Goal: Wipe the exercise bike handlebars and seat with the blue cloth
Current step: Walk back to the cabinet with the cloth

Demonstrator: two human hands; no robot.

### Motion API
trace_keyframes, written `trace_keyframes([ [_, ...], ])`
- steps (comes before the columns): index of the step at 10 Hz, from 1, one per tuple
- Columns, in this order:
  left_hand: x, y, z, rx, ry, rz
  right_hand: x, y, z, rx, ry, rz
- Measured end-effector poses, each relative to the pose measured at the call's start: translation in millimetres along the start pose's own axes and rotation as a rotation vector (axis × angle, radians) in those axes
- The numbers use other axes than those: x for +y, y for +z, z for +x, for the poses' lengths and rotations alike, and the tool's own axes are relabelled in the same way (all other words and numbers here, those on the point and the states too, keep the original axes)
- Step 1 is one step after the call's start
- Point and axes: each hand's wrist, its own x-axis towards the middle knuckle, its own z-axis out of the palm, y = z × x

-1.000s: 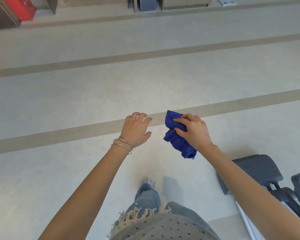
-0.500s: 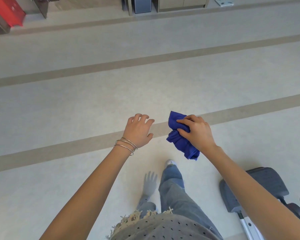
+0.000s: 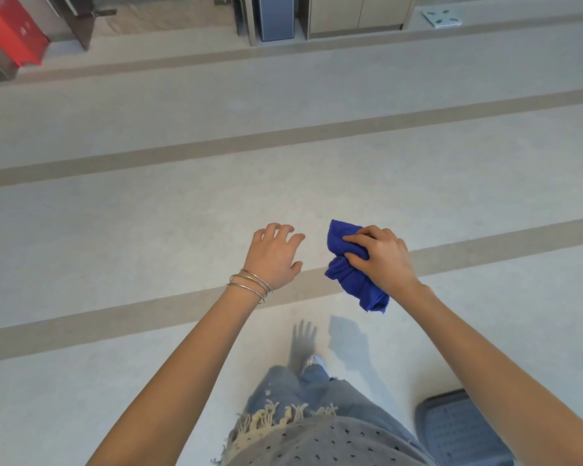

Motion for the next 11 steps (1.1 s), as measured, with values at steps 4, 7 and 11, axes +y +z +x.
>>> trace_keyframes([
  [4,-13.8,-10.4,131.9,-0.066,0.057,-0.014,50.7,-19.2,108.0,-0.017,0.068,0.003],
  [7,-77.1,-51.0,259.5,-0.057,0.103,0.002,45.4,-45.8,243.7,0.054,0.105,0.04],
  [11,-128.0,-72.9,376.1,-0.074,0.1,-0.003,58.7,-67.2,370.3,0.06,0.105,0.037],
])
